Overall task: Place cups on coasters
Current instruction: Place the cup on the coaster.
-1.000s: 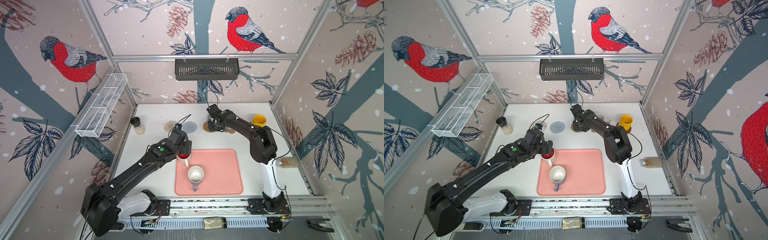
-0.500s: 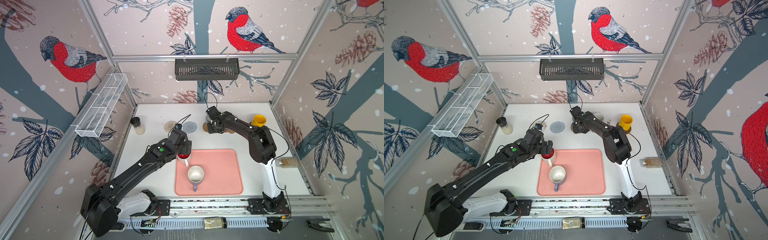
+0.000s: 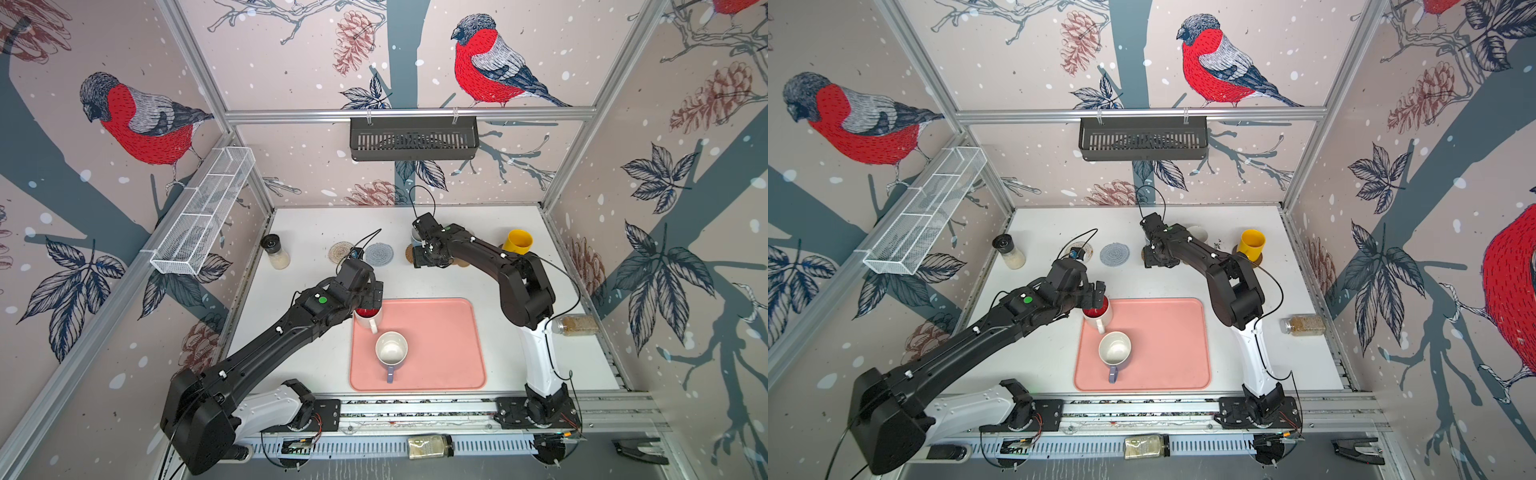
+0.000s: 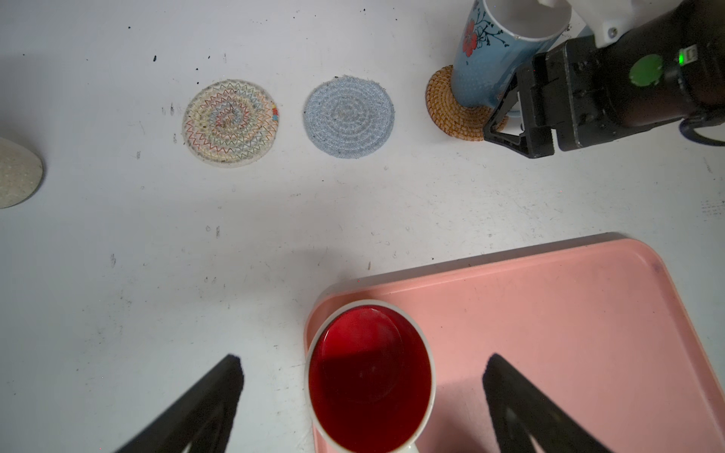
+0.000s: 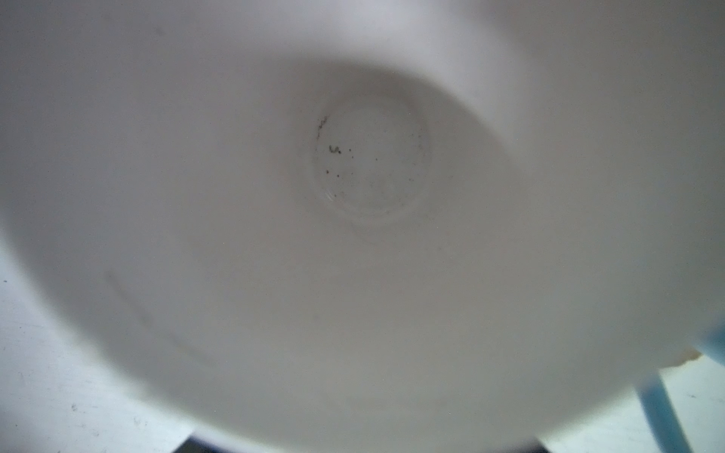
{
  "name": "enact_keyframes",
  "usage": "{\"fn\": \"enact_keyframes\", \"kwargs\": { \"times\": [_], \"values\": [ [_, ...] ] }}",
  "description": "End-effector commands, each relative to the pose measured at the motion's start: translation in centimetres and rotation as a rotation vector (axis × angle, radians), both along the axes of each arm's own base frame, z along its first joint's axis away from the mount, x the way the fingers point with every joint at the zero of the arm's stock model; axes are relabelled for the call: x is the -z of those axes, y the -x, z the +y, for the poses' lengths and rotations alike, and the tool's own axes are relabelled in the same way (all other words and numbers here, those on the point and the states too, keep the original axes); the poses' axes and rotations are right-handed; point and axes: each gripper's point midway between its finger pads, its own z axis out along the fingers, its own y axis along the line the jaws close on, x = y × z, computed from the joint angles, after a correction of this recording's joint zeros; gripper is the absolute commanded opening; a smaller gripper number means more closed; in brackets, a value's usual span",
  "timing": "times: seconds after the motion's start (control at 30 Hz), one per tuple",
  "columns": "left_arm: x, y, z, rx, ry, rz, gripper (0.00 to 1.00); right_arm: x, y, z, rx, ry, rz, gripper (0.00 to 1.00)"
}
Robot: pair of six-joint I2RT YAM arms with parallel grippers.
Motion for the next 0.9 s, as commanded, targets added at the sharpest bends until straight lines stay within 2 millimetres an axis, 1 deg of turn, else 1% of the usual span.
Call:
{"fn": "enact_keyframes", "kwargs": {
  "times": [0.0, 0.07, 0.2, 0.47, 0.6, 0.7, 0.77, 0.83, 0.87],
  "values": [
    [-0.1, -0.1, -0.1, 0.011, -0.004, -0.01, 0.96, -1.1, -0.3, 0.2, 0.007, -0.013, -0.032, 0.75],
    [-0.1, -0.1, -0.1, 0.022, -0.009, -0.007, 0.97, -1.5, -0.3, 0.2, 0.005, -0.011, -0.041, 0.79],
    [-0.1, 0.0, -0.4, 0.037, -0.005, -0.006, 0.97, -2.6, -0.1, 0.1, 0.003, -0.027, -0.061, 0.83],
    [-0.4, -0.1, -0.5, 0.039, 0.006, -0.018, 0.97, -4.8, 0.5, -0.3, 0.006, -0.048, -0.089, 0.86],
    [-0.7, -0.2, -0.7, 0.042, 0.021, -0.029, 0.94, -6.4, 0.8, -0.6, 0.008, -0.072, -0.115, 0.87],
    [-1.4, -0.2, -0.7, 0.042, 0.023, -0.029, 0.89, -7.6, 1.0, -0.8, 0.01, -0.083, -0.136, 0.88],
    [-2.3, 0.0, -0.6, 0.044, 0.022, -0.03, 0.84, -8.5, 1.2, -1.0, 0.013, -0.093, -0.153, 0.88],
    [-3.3, 0.2, -0.3, 0.046, 0.017, -0.036, 0.77, -9.4, 1.4, -1.4, 0.02, -0.106, -0.173, 0.88],
    [-3.2, 0.6, 0.0, 0.047, 0.008, -0.024, 0.73, -9.9, 1.5, -1.6, 0.023, -0.117, -0.185, 0.88]
  ]
}}
